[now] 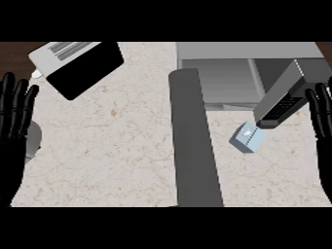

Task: Pick up the milk, place it into the microwave and close the microwave

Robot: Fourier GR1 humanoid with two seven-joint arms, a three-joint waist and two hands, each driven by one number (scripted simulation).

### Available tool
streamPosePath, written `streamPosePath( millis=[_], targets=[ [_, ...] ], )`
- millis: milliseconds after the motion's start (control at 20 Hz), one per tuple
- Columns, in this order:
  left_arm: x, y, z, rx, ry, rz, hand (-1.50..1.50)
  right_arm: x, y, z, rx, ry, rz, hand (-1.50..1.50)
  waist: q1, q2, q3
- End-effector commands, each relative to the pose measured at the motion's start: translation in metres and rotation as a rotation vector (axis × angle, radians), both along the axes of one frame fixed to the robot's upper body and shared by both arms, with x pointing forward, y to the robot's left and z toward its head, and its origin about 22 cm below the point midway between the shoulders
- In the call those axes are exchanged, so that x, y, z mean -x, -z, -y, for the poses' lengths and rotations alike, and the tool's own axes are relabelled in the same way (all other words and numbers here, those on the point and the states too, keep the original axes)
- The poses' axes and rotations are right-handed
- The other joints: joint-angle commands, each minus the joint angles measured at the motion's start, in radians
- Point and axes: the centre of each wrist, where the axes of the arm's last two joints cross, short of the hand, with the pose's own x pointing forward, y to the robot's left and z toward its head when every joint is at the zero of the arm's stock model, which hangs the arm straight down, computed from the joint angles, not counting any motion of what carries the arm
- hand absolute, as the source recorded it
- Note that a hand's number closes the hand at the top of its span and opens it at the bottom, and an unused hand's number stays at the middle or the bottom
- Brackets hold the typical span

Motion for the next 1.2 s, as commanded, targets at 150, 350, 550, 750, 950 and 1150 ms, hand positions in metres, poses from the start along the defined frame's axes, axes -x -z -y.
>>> streamPosePath(
  millis=[150,350,550,750,950,1150],
  targets=[
    [0.0,0.011,-0.002,0.002,0.05,-0.021,-1.5,-0.003,-0.004,-0.037,0.103,0.131,0.176,-1.5,0.001,0.032,-0.022],
    [-0.008,0.037,0.007,0.129,0.014,-0.162,-1.5,-0.014,0.004,-0.072,0.006,0.157,0.129,-1.5,0.003,0.034,-0.021],
    [0.005,0.036,-0.009,0.149,0.004,-0.167,-1.5,-0.022,0.017,-0.083,0.003,0.174,0.143,-1.5,0.004,0.033,-0.021],
    [0.026,0.027,0.001,0.148,-0.007,-0.167,-1.5,-0.022,0.016,-0.08,-0.008,0.202,0.119,-1.5,0.002,0.032,-0.021],
    [0.041,0.026,0.003,0.135,-0.016,-0.167,-1.5,-0.022,0.03,-0.062,0.011,0.248,0.082,-1.5,0.002,0.032,-0.021],
    [0.043,0.034,-0.01,0.144,-0.01,-0.178,-1.5,-0.011,0.053,-0.044,0.022,0.259,0.034,-1.5,-0.001,0.032,-0.02]
  ],
)
